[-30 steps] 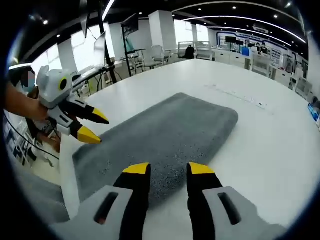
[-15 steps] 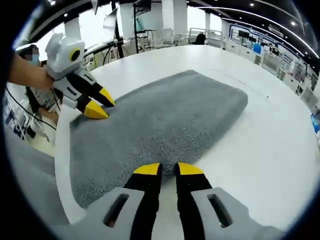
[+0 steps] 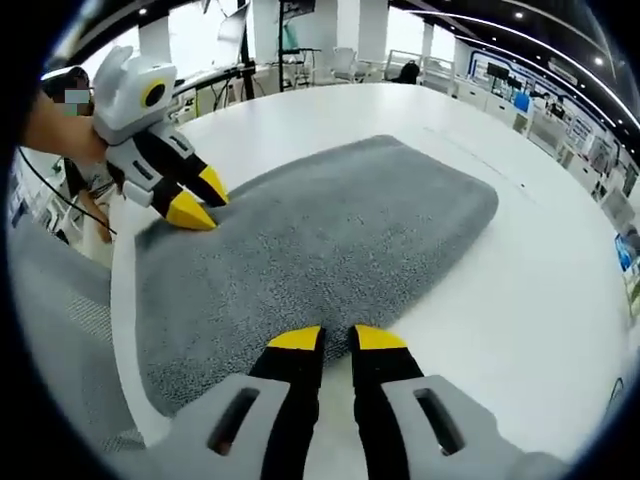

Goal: Fold the towel on the table until its edges align and the towel forms a compact rectangular stack.

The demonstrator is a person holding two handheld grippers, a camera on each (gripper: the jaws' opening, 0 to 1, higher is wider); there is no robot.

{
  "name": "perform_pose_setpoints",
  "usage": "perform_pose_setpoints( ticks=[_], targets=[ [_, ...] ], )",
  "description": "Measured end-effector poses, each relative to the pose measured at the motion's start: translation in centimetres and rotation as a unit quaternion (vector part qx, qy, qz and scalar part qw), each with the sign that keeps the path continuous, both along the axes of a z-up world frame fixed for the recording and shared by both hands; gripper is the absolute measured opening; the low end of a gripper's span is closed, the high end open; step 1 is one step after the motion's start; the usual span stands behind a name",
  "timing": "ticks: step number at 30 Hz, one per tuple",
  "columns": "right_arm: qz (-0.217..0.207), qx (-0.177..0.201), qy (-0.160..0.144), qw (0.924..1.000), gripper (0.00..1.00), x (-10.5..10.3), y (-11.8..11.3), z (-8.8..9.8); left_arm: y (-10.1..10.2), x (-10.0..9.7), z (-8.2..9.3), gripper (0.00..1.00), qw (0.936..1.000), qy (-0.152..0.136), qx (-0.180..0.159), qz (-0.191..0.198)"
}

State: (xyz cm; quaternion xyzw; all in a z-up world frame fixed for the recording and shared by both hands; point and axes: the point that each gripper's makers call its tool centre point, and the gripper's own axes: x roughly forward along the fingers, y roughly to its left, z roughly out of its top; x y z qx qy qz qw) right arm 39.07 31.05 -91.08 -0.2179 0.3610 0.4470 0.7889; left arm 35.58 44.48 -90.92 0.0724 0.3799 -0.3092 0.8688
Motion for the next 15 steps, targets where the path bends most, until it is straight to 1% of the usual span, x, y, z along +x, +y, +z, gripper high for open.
perform_pose_setpoints(
  ticks=[2, 7, 10, 15],
  targets=[
    [-0.001, -0.002, 0.0, 1.0, 0.1, -0.1, -0.5, 0.0, -0.9, -0.1, 0.0, 0.17, 1.0, 0.001, 0.001, -0.001],
    [-0.01, -0.006, 0.001, 0.9999, 0.09, -0.4, -3.1, 0.0, -3.3, -0.6, 0.0, 0.17, 1.0, 0.002, -0.004, -0.005],
    [-0.037, 0.004, 0.013, 0.9992, 0.09, -0.3, -4.7, 0.0, -4.6, -0.7, -0.1, 0.17, 1.0, 0.0, -0.005, -0.006],
    [-0.037, -0.008, 0.01, 0.9992, 0.09, -0.2, -6.6, -0.1, -6.9, -0.8, -0.1, 0.17, 0.9999, -0.002, -0.003, -0.015]
  ],
)
